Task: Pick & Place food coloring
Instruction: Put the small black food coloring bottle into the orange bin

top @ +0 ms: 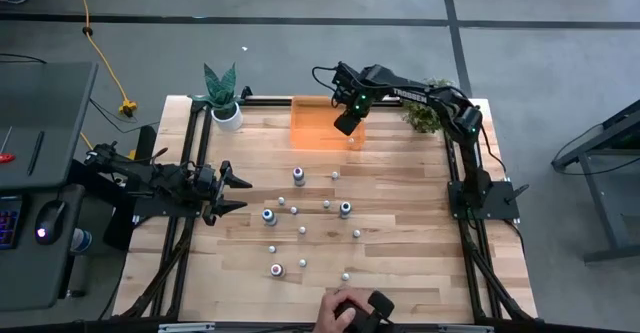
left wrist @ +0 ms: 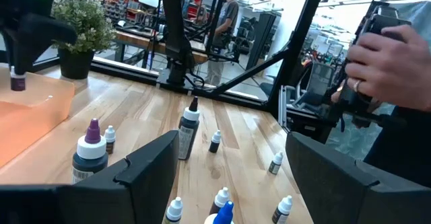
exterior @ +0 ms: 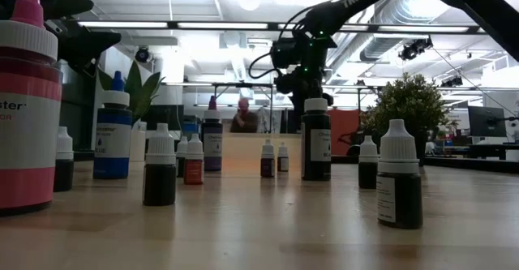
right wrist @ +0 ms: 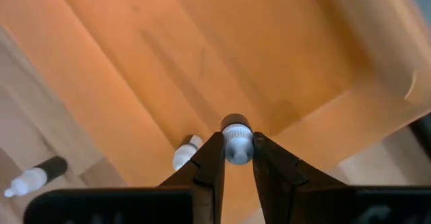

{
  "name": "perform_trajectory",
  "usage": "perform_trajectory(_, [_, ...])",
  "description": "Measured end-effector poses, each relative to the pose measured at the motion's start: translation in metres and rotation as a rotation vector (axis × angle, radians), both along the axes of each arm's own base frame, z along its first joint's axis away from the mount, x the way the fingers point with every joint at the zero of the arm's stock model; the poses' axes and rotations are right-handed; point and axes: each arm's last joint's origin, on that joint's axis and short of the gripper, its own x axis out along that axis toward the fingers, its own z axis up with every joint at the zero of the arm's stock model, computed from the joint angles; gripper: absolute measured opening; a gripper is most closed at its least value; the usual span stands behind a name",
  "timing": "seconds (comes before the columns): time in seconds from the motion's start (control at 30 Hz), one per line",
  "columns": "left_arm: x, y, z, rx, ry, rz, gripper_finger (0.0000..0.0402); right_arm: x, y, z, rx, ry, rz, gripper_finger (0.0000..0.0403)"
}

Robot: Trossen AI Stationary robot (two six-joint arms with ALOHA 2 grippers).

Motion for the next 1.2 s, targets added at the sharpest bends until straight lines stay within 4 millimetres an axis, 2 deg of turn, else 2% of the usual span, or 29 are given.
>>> perform_trajectory(0.13, [0.0, 0.0, 0.0, 0.0, 0.0, 0.0, 0.0271, 0.001, 0.006, -0.001, 0.007, 0.034, 0.0, 0.0059])
perform_trajectory(0.37, [0.0, 0.0, 0.0, 0.0, 0.0, 0.0, 0.0271, 0.0, 0.014, -0.032, 0.045, 0.033, -0.032, 0.006])
perform_trajectory(0.5, [0.0, 0.0, 0.0, 0.0, 0.0, 0.0, 0.0271, -0.002, 0.014, -0.039, 0.039, 0.04, -0.055, 0.0058])
perform_trajectory(0.97, [0.0, 0.0, 0.0, 0.0, 0.0, 0.0, 0.0271, -0.004, 0.016, -0.052, 0.03, 0.024, -0.057, 0.0065])
perform_trajectory(1.2, [0.0, 0.0, 0.0, 0.0, 0.0, 0.0, 0.0271, -0.004, 0.014, -0.052, 0.007, 0.015, -0.06, 0.0089])
